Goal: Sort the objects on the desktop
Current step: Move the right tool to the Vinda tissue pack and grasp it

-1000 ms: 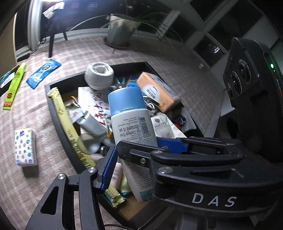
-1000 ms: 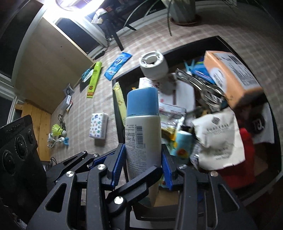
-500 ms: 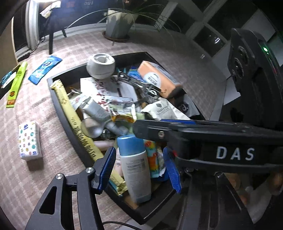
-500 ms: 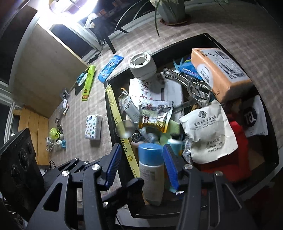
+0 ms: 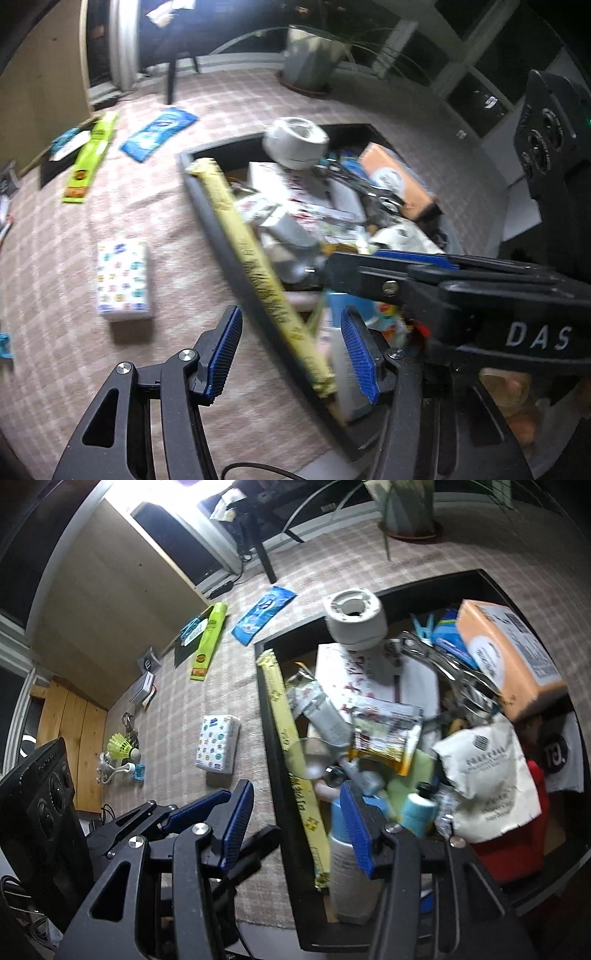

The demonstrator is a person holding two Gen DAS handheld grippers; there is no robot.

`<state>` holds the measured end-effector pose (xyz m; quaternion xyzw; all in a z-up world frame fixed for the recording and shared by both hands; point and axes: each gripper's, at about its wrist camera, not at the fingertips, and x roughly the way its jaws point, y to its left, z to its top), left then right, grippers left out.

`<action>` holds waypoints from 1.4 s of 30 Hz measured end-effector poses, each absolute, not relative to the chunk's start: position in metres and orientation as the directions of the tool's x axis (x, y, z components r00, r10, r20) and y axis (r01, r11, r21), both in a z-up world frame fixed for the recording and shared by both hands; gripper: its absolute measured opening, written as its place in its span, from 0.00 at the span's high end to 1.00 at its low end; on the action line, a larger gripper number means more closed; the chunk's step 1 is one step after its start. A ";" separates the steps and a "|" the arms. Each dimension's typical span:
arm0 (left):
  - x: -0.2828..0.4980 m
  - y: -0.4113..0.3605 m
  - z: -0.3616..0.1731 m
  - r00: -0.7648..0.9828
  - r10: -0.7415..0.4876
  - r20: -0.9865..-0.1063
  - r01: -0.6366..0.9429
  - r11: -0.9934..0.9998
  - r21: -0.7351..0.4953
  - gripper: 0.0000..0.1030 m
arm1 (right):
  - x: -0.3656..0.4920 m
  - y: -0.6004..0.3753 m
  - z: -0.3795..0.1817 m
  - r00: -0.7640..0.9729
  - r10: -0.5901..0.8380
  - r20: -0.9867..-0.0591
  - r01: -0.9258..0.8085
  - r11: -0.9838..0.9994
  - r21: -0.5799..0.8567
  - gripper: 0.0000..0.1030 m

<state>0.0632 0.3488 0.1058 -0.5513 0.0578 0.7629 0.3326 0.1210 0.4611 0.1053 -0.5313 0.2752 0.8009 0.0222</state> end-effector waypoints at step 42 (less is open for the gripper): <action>-0.040 0.249 0.031 -0.166 0.333 -0.928 -0.395 -0.885 -0.247 0.49 | -0.020 0.358 0.030 -0.255 -0.352 -0.901 -0.270 -0.869 0.416 0.53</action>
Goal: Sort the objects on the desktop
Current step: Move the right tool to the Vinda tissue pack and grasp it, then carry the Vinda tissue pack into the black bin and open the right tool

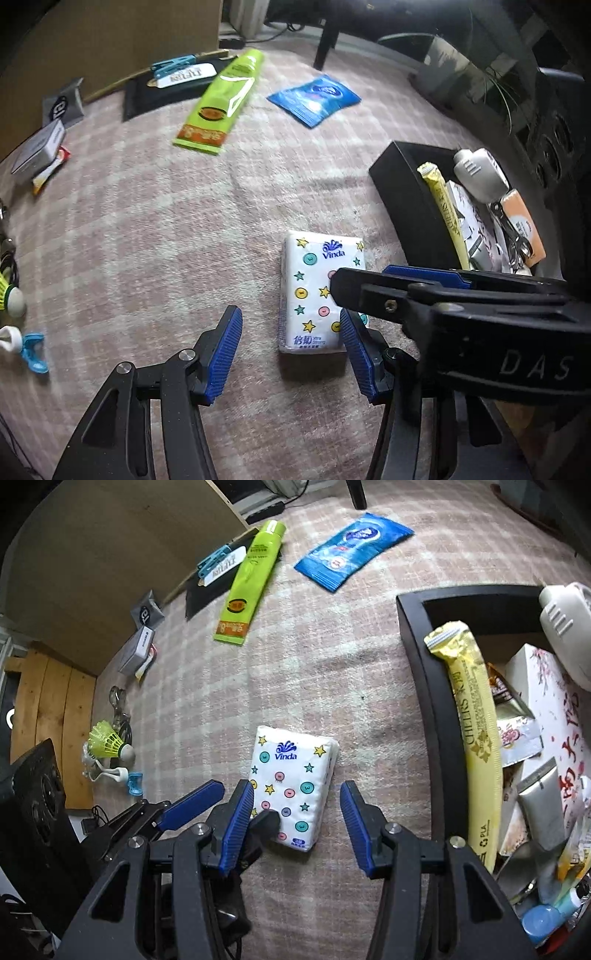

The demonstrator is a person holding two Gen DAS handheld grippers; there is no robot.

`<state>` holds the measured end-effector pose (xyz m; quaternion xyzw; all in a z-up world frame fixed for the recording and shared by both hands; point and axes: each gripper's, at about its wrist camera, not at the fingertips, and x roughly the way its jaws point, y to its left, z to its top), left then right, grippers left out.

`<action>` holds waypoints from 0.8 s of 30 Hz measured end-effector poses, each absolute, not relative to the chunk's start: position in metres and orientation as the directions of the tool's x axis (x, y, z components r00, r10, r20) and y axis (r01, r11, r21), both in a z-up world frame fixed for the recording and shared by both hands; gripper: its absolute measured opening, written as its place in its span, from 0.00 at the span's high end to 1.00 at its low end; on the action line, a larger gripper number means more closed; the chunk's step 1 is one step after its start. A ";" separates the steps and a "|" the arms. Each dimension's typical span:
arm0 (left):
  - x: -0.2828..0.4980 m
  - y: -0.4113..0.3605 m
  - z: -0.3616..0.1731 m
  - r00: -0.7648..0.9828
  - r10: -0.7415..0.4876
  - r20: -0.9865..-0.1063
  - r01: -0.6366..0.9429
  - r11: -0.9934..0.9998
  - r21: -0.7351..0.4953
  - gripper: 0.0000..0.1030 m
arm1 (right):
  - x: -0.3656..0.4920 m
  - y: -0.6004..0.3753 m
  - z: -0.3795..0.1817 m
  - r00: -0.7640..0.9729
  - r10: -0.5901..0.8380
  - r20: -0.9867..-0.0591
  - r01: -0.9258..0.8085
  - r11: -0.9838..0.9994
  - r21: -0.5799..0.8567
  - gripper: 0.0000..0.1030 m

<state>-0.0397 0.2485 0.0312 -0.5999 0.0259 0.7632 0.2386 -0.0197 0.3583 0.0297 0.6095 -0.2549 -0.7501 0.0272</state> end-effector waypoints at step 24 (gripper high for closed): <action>-0.031 0.272 0.031 -0.125 0.420 -0.899 -0.430 -0.840 -0.332 0.50 | -0.021 0.347 0.021 -0.252 -0.381 -0.890 -0.270 -0.855 0.442 0.56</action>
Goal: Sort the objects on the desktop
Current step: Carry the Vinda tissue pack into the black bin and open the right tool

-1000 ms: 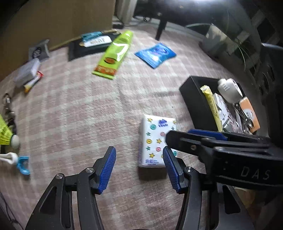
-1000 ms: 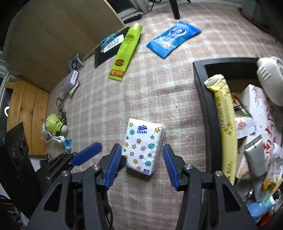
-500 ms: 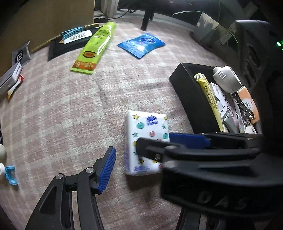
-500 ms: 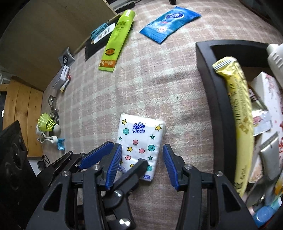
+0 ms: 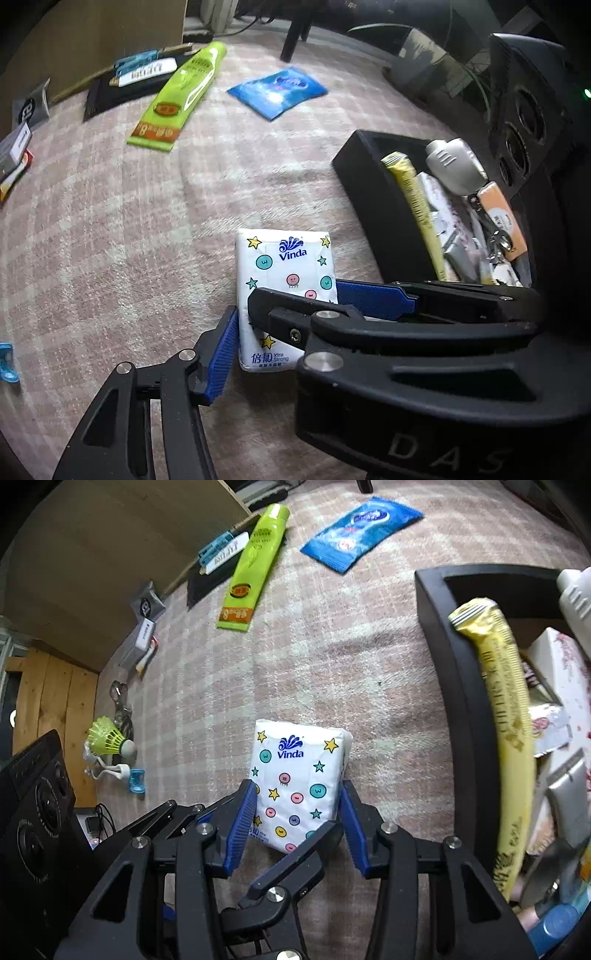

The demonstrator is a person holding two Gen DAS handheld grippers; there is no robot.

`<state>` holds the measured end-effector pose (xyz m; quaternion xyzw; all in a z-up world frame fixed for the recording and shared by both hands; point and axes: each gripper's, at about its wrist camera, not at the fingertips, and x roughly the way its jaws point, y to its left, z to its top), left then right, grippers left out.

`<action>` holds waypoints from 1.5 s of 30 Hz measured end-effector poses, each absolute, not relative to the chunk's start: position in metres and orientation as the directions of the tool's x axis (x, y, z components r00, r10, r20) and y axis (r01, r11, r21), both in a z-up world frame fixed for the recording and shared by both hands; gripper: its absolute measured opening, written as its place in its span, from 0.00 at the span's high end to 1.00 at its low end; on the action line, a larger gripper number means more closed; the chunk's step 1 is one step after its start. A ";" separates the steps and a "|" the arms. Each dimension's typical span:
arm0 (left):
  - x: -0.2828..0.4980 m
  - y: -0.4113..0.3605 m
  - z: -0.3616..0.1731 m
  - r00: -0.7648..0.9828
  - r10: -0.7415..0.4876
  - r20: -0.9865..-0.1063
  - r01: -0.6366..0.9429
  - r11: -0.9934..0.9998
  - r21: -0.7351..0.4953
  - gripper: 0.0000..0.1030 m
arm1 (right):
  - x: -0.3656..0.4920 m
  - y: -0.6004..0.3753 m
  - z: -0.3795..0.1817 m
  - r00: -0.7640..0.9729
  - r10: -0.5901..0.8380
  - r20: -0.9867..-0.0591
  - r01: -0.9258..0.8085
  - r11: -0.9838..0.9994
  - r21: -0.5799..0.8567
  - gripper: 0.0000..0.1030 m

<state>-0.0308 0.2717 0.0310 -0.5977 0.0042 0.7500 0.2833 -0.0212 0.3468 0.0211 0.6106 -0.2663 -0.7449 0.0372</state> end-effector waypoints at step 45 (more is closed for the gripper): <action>0.056 0.446 0.120 -0.062 0.492 -0.868 -0.706 -0.636 -0.310 0.48 | 0.126 0.524 0.119 -0.435 -0.146 -0.888 -0.472 -0.803 0.363 0.55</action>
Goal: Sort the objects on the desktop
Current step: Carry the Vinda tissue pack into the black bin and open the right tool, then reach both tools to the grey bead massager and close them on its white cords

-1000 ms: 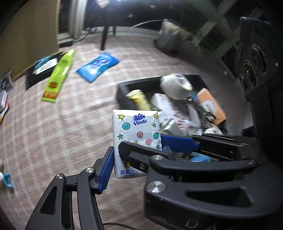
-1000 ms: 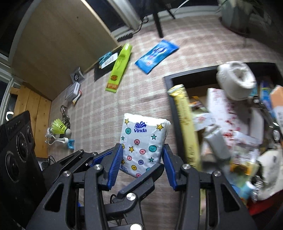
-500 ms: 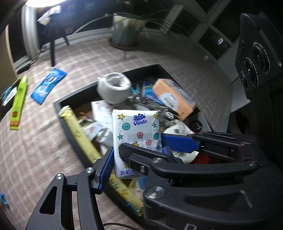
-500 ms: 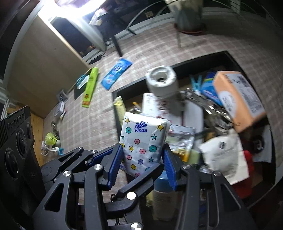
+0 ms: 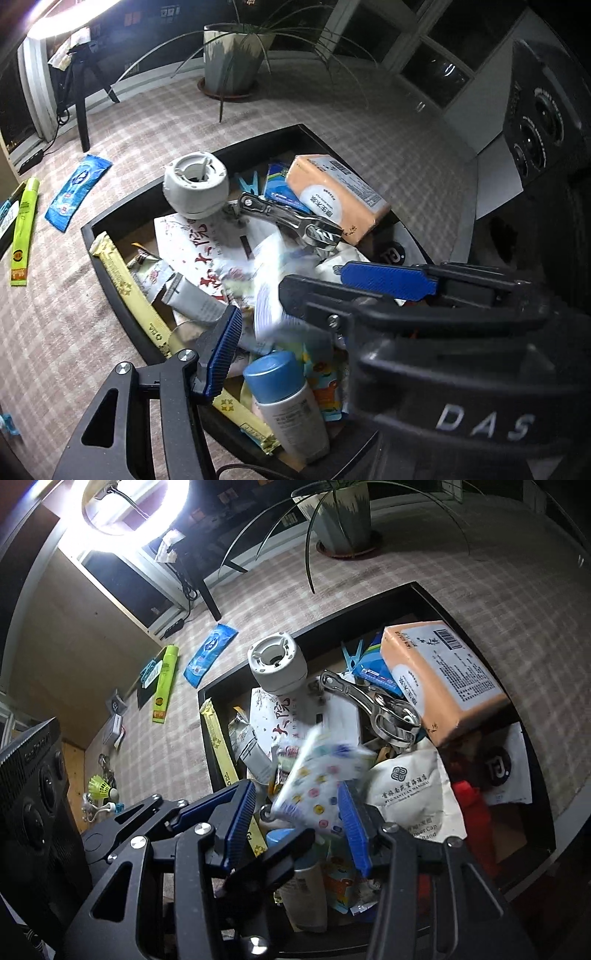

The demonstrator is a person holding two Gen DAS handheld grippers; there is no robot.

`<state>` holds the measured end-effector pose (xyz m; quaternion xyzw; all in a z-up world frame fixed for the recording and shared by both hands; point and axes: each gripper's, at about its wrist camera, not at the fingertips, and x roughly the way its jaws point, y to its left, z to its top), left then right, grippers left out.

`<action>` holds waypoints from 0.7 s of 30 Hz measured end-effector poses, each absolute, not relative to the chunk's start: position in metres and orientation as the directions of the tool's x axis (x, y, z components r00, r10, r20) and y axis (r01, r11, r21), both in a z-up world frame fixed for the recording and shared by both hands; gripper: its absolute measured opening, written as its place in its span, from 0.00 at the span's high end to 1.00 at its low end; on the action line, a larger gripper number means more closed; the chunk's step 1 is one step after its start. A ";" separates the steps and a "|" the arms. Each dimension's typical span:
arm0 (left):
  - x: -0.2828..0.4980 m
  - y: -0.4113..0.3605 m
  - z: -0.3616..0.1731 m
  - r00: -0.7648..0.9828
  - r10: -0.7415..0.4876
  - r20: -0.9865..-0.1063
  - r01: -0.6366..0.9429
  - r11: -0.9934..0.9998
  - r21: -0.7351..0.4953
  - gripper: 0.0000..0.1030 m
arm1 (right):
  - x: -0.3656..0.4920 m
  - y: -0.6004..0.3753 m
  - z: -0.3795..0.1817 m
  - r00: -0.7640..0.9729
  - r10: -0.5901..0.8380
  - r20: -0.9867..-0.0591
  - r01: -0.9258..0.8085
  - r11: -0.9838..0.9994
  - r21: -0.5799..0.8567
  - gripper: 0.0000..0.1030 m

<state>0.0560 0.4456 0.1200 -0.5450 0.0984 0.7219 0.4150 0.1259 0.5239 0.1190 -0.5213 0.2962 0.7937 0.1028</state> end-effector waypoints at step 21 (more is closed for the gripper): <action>0.009 0.326 0.113 -0.213 0.417 -0.884 -0.503 -0.822 -0.267 0.48 | 0.066 0.448 0.116 -0.397 -0.225 -0.890 -0.304 -0.883 0.359 0.55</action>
